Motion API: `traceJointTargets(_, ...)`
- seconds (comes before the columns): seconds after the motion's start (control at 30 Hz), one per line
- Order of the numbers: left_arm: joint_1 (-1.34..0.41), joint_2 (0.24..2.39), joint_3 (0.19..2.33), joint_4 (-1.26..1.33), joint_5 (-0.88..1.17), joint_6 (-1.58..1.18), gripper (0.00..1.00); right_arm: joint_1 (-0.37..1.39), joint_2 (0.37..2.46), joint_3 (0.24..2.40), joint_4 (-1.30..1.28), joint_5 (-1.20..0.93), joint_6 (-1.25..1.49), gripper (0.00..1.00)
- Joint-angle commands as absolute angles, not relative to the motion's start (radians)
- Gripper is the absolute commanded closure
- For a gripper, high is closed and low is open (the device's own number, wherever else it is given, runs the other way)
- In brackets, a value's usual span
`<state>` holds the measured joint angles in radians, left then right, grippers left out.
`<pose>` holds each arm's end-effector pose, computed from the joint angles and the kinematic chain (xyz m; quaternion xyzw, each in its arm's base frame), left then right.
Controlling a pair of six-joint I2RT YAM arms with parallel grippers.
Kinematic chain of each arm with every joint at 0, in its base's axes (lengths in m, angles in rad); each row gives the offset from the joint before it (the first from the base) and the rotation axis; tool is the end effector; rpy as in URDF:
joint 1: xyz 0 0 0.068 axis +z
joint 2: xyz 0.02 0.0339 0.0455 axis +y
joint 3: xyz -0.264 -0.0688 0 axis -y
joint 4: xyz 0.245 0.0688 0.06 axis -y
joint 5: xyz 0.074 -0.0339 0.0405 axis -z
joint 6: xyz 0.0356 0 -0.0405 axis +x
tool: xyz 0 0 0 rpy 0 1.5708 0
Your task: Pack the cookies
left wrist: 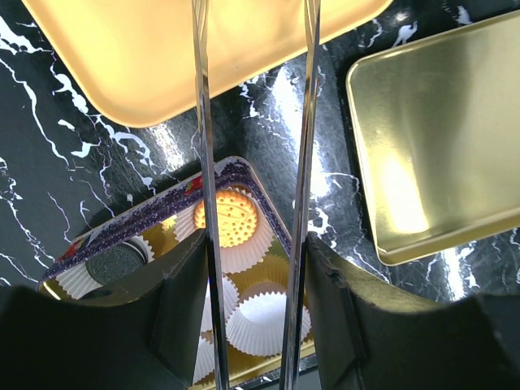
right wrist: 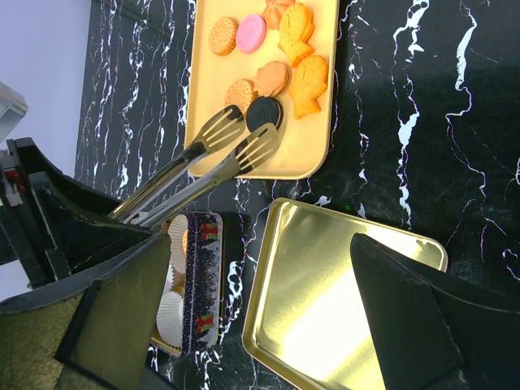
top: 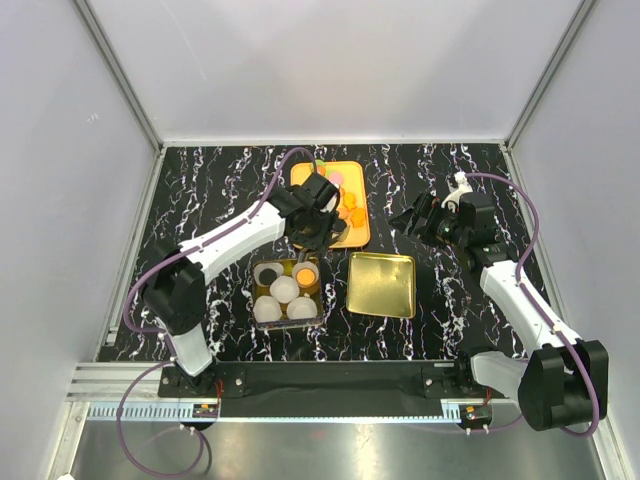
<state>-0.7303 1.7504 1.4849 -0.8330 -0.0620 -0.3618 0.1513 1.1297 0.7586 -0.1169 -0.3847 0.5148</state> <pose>0.2765 -0.2446 0.2693 0.1709 0.9567 -0.0957 0.2155 0.2470 0.0512 0.2691 0.0552 0.8451 0.3202 0.4245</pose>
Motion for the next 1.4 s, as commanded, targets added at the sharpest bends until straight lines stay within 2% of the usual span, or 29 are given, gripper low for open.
traceJointTargets(0.0,-0.729,1.756,1.534,-0.784,-0.094,-0.347,0.49,0.152,1.123,0.781,-0.091,-0.399,0.503,0.0)
traceJointTargets(0.6,-0.718,1.81,1.574,-0.781,-0.086,-0.336,0.49,0.153,1.126,0.784,-0.094,-0.399,0.502,0.0)
traceJointTargets(1.07,-0.716,1.779,1.615,-0.819,-0.095,-0.314,0.63,0.153,1.129,0.787,-0.098,-0.397,0.497,0.0)
traceJointTargets(1.37,-0.716,1.677,1.577,-0.859,-0.114,-0.298,0.64,0.153,1.137,0.787,-0.095,-0.394,0.499,0.0)
